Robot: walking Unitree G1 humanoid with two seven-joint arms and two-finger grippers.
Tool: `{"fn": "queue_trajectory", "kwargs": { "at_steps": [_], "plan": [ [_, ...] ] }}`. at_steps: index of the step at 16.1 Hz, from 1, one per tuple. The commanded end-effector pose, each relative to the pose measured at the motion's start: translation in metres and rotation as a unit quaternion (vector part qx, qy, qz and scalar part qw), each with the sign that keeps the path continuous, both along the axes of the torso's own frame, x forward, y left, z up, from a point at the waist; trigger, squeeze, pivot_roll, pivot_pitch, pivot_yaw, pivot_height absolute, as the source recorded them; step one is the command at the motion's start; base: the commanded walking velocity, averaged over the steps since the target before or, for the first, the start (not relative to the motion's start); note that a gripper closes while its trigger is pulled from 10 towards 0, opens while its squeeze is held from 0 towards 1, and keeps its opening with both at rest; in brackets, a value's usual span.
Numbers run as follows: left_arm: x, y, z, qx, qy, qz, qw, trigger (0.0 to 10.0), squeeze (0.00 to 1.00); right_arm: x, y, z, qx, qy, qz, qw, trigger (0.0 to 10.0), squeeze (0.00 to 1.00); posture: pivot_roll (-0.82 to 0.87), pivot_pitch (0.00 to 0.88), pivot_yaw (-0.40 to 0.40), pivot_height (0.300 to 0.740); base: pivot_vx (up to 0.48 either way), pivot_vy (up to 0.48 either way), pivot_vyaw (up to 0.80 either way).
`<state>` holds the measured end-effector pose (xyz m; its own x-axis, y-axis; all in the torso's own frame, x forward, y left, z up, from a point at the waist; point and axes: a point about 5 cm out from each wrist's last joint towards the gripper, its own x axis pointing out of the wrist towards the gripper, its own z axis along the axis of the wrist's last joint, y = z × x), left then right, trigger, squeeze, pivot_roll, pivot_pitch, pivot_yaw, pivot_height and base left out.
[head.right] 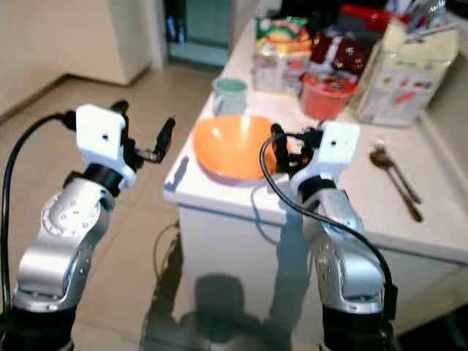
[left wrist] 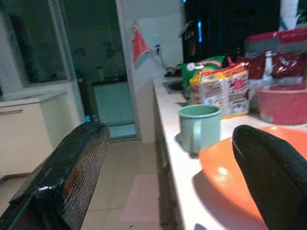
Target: Setting the table
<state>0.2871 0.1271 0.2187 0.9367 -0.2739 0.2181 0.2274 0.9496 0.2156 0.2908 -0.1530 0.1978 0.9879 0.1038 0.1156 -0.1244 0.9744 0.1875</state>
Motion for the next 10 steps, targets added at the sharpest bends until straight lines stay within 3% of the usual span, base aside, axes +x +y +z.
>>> {"fn": "queue_trajectory", "kwargs": {
  "at_steps": [1,2,3,4,7,10],
  "plan": [
    [0.001,-0.001,-0.002,0.008,0.003,0.001,1.0,10.0,0.0,0.003,-0.005,0.0,-0.008,0.012,-0.015,1.0,10.0,0.0,0.0,0.0,-0.027,0.74,0.0,0.0,0.0],
    [0.003,-0.006,-0.001,-0.004,0.006,-0.02,1.0,10.0,0.0,0.007,-0.008,0.002,0.035,0.028,-0.006,0.999,10.0,0.0,0.0,0.0,-0.037,0.74,0.0,0.0,0.0],
    [-0.002,-0.013,0.0,-0.002,0.007,-0.071,0.997,10.0,0.0,0.012,-0.012,0.002,0.04,0.041,-0.013,0.998,10.0,1.0,0.0,0.0,-0.043,0.74,0.0,0.0,0.0],
    [-0.011,-0.022,0.001,0.011,0.001,-0.152,0.988,10.0,0.0,0.02,-0.016,0.002,0.047,0.061,-0.009,0.997,10.0,1.0,0.0,0.0,-0.041,0.74,0.0,0.0,0.0],
    [-0.015,-0.019,0.001,-0.002,0.035,-0.2,0.979,10.0,0.0,0.039,-0.025,0.005,0.091,0.109,0.016,0.99,10.0,1.0,0.01,0.0,-0.038,0.74,0.0,0.0,0.0],
    [-0.023,-0.024,-0.005,0.012,0.06,-0.274,0.96,10.0,0.0,0.059,-0.05,0.027,0.092,0.143,0.054,0.984,10.0,1.0,-0.01,0.0,-0.039,0.74,0.0,0.0,0.0]
  ]
}}
